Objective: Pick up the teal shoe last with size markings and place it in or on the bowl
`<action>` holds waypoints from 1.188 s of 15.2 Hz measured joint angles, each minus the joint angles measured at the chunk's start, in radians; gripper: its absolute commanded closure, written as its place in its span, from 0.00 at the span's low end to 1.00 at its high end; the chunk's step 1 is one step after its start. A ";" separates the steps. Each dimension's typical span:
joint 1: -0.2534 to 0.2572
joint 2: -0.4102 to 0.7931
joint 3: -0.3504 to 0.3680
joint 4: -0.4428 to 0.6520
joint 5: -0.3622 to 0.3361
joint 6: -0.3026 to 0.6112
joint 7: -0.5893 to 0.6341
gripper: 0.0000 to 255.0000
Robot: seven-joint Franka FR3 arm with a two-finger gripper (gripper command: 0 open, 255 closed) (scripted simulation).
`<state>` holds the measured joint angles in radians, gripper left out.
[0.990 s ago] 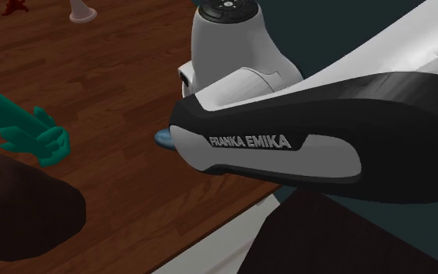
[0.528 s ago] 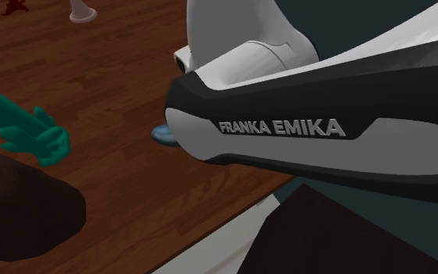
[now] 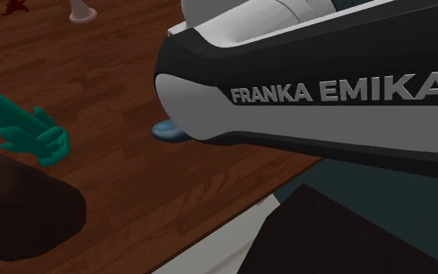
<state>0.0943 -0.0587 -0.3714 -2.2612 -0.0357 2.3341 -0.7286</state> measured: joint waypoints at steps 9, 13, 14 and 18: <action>-0.002 -0.061 0.004 0.070 -0.024 -0.122 0.015 1.00; -0.029 0.002 -0.039 0.156 0.013 -0.148 -0.074 1.00; -0.037 0.019 -0.050 0.180 0.024 -0.156 -0.099 1.00; -0.082 0.132 -0.094 0.320 0.095 -0.197 -0.217 1.00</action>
<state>0.0118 0.0733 -0.4650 -1.9408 0.0596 2.1368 -0.9459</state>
